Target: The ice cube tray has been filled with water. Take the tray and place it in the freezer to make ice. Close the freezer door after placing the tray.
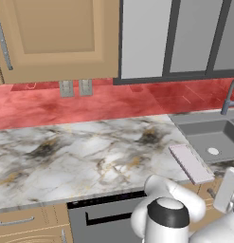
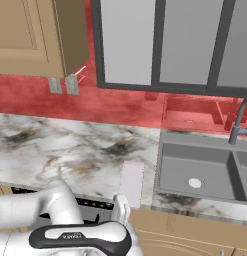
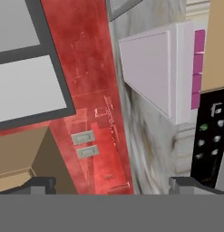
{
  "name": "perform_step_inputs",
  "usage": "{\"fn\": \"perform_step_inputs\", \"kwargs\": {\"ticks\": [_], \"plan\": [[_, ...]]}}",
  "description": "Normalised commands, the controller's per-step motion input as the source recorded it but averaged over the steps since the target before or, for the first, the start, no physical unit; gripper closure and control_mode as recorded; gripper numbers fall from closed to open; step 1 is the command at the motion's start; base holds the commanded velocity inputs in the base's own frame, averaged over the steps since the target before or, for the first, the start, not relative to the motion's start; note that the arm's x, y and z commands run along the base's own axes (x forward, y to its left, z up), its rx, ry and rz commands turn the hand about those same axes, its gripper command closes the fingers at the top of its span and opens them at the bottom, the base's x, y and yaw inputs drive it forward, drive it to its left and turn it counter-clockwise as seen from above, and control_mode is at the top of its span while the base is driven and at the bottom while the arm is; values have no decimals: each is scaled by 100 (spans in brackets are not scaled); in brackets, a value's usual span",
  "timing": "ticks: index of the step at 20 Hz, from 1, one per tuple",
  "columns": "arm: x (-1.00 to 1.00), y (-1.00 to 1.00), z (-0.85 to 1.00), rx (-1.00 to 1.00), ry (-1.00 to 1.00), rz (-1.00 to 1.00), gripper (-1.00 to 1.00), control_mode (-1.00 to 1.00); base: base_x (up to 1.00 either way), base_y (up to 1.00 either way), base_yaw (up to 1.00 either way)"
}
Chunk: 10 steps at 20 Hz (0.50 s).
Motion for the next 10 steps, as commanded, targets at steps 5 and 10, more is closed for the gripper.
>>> {"fn": "perform_step_inputs", "kwargs": {"ticks": [5,10], "plan": [[18,0,-14,0,-3,0,-100,-100,0,0,0],[12,0,-20,0,-3,0,-100,-100,0,0,0]]}}
